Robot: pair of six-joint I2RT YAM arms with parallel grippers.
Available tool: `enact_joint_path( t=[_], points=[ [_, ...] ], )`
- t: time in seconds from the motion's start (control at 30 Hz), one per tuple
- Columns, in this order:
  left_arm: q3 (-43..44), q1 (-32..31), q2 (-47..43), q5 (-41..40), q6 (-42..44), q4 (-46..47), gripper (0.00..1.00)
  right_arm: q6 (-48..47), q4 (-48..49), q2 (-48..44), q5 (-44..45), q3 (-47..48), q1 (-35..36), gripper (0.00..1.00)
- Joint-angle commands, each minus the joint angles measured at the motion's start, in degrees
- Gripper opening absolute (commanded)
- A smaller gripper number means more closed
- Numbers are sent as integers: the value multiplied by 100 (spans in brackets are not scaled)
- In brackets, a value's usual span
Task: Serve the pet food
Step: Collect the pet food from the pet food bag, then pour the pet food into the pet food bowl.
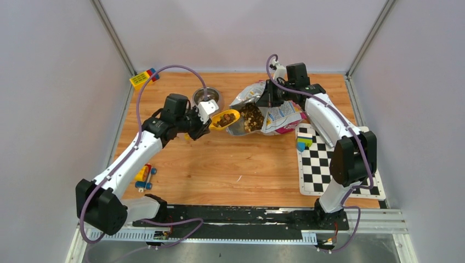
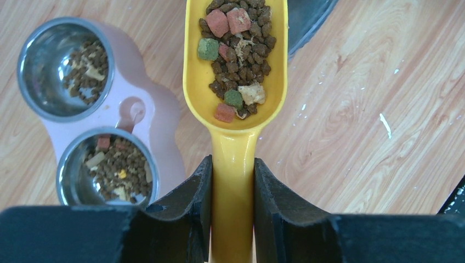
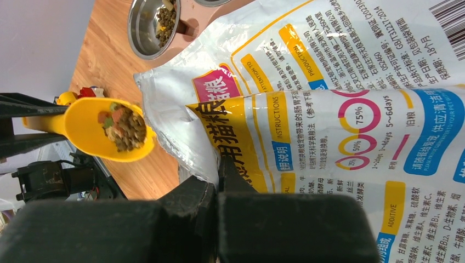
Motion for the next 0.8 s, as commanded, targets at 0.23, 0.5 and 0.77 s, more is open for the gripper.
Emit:
enact_joint_path(
  t=[0.23,0.5,0.77],
  points=[
    [312,656,-457,159,187,-195,0,79,119,-439,-335,73,-22,0],
    [508,1098,-255,-106,277,-93,0,84,123,-455,-351,68,-26,0],
    [923,1322,476,-546,370,40,0,86,128,-459,-361,61,-22,0]
  ],
)
